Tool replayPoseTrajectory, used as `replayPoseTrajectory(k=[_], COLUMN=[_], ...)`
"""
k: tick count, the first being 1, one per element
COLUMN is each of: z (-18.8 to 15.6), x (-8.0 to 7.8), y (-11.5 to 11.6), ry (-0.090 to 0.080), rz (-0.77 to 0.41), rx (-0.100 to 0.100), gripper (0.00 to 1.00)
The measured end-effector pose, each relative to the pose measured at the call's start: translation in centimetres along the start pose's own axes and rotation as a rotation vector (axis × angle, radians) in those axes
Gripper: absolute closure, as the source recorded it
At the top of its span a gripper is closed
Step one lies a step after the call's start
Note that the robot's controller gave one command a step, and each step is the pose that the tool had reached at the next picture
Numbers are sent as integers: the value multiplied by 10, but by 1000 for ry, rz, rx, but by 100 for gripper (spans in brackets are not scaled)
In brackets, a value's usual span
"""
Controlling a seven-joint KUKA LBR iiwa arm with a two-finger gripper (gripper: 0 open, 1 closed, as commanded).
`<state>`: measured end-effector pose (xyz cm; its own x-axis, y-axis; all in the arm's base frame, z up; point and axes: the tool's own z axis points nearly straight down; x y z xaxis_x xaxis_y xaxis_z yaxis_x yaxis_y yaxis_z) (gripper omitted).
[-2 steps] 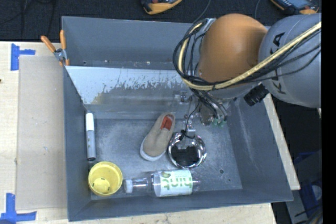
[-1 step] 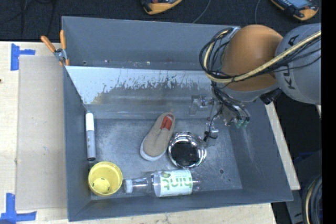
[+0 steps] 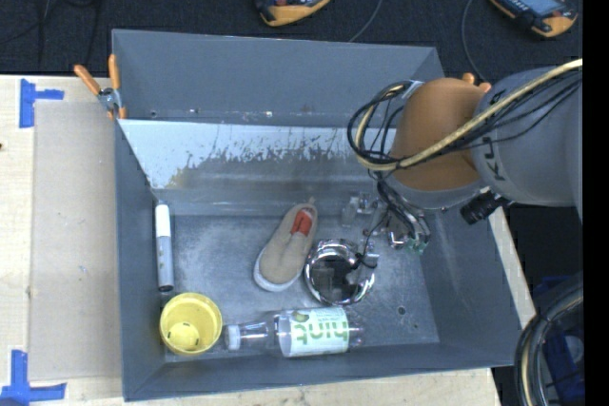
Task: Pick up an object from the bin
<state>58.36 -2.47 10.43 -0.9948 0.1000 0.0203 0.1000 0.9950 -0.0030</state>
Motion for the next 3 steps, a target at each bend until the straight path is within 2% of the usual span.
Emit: replayPoseTrajectory(k=[1,2,3], z=[35,36,35], x=[-13,21,20], y=[-9,-19,-19], ry=[2,5,2], rz=[-146,-219,-217], rx=[0,-1,-1], gripper=[0,0,100])
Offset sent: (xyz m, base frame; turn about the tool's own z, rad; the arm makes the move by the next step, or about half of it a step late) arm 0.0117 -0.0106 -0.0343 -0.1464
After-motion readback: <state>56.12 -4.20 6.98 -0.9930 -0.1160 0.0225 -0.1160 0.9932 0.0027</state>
